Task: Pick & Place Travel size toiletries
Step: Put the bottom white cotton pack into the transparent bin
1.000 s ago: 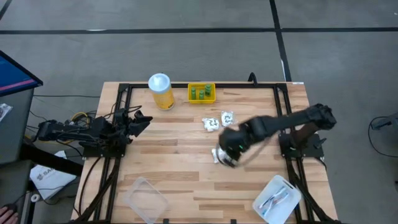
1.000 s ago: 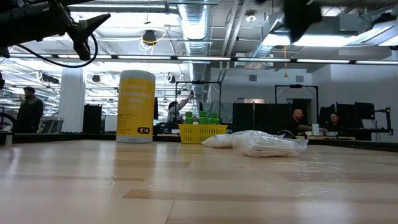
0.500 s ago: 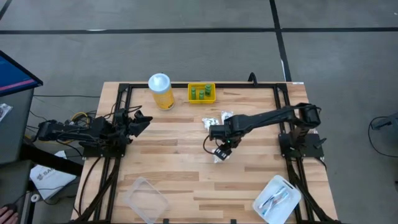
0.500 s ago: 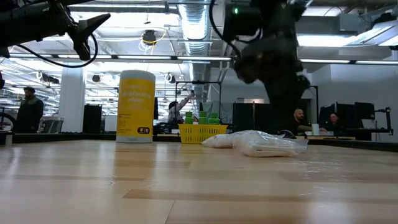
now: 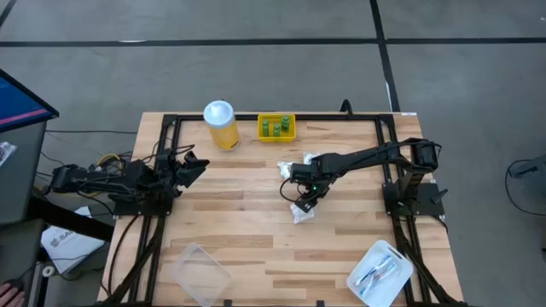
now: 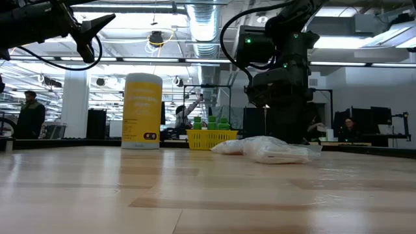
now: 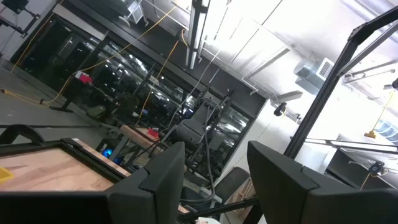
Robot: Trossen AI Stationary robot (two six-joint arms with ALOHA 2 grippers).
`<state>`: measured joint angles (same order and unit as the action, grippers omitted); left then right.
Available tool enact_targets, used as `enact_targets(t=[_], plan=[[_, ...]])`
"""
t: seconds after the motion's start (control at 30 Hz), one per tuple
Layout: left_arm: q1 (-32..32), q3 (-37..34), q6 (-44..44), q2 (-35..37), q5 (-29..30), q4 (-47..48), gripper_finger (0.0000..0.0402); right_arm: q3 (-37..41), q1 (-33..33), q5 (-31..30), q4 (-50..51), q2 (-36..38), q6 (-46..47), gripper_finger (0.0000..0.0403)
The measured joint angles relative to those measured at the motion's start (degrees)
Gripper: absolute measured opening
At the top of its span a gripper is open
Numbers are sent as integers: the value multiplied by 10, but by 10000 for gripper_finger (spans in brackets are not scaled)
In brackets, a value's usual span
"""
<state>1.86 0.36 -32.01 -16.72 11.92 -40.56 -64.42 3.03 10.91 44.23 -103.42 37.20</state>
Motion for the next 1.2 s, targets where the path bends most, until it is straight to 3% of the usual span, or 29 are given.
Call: enact_targets(t=[0.33, 0.57, 0.77, 0.97, 1.2], plan=[[0, 0, 0, 0, 0, 0, 172, 48, 5, 2, -65, 0, -3, 121], [0, 0, 0, 0, 1, 0, 172, 50, 5, 12, -66, 0, -9, 11], [0, 0, 0, -13, 3, 1, 182, 33, -3, 12, -57, 12, -12, 3], [0, 17, -54, -84, -22, 17, 232, -29, -9, -4, -48, 52, -29, 1], [0, 108, -70, -249, -116, 24, 275, -110, -11, -10, -4, 59, -69, 0]])
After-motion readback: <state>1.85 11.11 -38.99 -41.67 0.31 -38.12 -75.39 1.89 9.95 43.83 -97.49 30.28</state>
